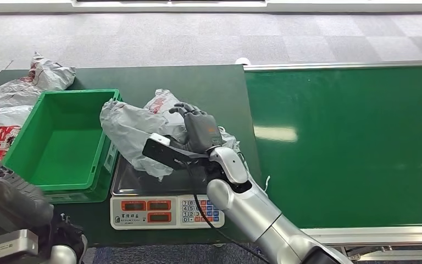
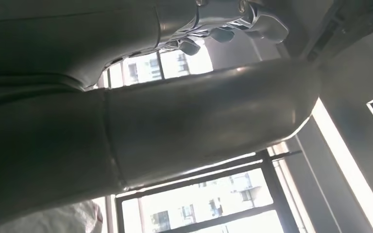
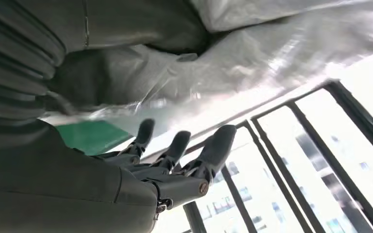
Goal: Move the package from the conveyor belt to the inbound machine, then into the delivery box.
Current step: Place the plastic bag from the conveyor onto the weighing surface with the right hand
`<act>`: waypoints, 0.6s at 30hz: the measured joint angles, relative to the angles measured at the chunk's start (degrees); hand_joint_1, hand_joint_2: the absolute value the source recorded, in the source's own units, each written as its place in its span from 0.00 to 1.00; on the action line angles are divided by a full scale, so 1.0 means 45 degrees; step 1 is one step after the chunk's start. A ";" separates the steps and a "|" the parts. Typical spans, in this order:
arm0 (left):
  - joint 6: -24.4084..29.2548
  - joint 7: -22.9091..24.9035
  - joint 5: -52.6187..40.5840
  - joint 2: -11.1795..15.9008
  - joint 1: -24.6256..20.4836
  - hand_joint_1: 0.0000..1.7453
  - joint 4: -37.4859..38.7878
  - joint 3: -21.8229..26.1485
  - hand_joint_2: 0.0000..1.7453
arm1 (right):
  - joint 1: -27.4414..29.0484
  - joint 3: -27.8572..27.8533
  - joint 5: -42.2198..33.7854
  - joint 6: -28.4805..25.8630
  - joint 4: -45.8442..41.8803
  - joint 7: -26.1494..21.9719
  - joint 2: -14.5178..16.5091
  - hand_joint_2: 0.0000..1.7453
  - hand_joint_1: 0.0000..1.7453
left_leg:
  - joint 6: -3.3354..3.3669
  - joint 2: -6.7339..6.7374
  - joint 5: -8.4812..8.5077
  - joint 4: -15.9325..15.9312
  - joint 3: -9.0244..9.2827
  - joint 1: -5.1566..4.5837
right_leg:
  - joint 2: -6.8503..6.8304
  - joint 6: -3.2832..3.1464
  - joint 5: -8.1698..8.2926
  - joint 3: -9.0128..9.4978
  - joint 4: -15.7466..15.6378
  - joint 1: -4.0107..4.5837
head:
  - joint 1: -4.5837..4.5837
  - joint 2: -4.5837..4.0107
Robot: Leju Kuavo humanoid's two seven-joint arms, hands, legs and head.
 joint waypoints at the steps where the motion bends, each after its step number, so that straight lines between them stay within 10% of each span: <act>1: 0.0031 -0.0216 -0.0150 -0.0112 0.0061 0.00 -0.0056 0.0096 0.00 | 0.0297 -0.0147 -0.0244 -0.0245 -0.0729 -0.0340 -0.0096 1.00 0.00 | 0.0001 0.0000 -0.0001 0.0000 -0.0007 0.0000 | -0.0001 0.0000 -0.0001 -0.0006 -0.0001 0.0000 | 0.0001 0.0000; 15: 0.0044 -0.0722 0.0832 -0.0577 0.0238 0.00 -0.0250 0.0637 0.00 | 0.2616 -0.1153 -0.1834 -0.1159 -0.6576 -0.2142 -0.0976 1.00 0.00 | -0.0006 0.0001 0.0009 -0.0001 -0.0019 0.0000 | -0.0003 0.0001 0.0009 -0.0015 -0.0006 0.0000 | 0.0005 0.0000; 18: 0.0044 -0.0848 0.1457 -0.0569 0.0315 0.00 -0.0422 0.0637 0.00 | 0.2859 -0.1191 -0.2338 -0.0985 -0.7312 -0.2321 -0.1093 0.25 0.00 | -0.0006 0.0003 0.0008 -0.0001 -0.0020 0.0001 | 0.0000 0.0001 0.0009 -0.0016 -0.0006 0.0000 | 0.0004 0.0000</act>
